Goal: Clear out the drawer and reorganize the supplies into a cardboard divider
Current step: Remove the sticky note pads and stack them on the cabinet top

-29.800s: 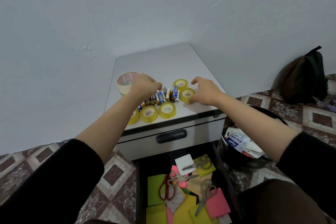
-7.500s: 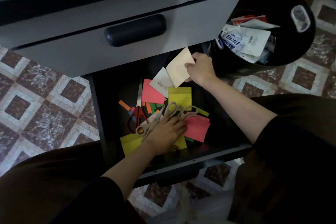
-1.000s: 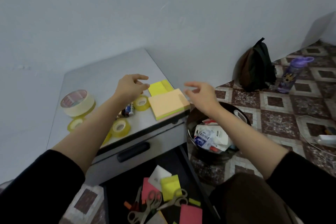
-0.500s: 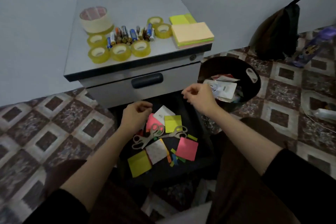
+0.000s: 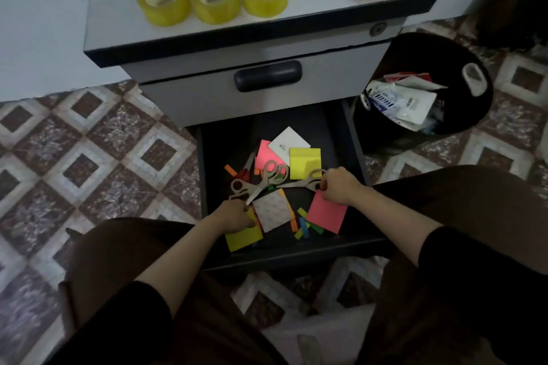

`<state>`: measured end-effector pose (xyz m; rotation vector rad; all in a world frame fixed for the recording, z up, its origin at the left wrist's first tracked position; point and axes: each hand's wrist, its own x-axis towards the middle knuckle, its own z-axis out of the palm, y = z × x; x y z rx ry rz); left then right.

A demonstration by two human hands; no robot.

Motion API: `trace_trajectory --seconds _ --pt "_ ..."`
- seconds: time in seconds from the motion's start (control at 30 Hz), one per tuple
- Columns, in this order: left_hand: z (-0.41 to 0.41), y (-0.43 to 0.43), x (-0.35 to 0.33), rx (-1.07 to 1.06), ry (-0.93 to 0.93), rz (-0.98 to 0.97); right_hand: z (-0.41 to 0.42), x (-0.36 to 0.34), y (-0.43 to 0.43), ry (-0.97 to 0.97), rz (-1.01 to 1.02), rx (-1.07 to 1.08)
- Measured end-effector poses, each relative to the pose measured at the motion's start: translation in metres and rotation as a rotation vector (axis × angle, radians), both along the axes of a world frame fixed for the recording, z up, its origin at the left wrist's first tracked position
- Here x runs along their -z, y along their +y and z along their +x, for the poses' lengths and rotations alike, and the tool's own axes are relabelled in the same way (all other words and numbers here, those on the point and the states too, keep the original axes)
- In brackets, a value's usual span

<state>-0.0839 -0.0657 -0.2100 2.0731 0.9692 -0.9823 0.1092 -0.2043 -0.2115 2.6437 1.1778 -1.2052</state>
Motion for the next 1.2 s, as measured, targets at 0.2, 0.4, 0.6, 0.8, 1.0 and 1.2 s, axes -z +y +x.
trace_trajectory --seconds 0.2,0.4,0.6,0.8,1.0,1.2 --pt "0.003 -0.001 0.025 0.178 0.079 0.159 -0.005 0.015 0.000 -0.013 -0.106 -0.046" --pt "0.004 0.004 0.031 0.207 0.066 0.228 -0.003 0.020 0.000 -0.008 -0.139 -0.103" --pt "-0.001 0.006 0.030 0.225 0.069 0.179 -0.005 0.020 -0.002 -0.013 -0.161 -0.265" --pt "-0.006 0.001 0.022 0.242 0.104 0.057 -0.011 0.013 0.002 0.031 -0.058 -0.159" --pt "-0.008 0.002 0.017 0.195 0.098 0.064 -0.015 0.011 0.001 0.161 -0.002 -0.014" --pt "-0.004 0.005 0.013 0.015 -0.091 -0.024 -0.010 0.009 0.002 -0.001 0.149 0.323"
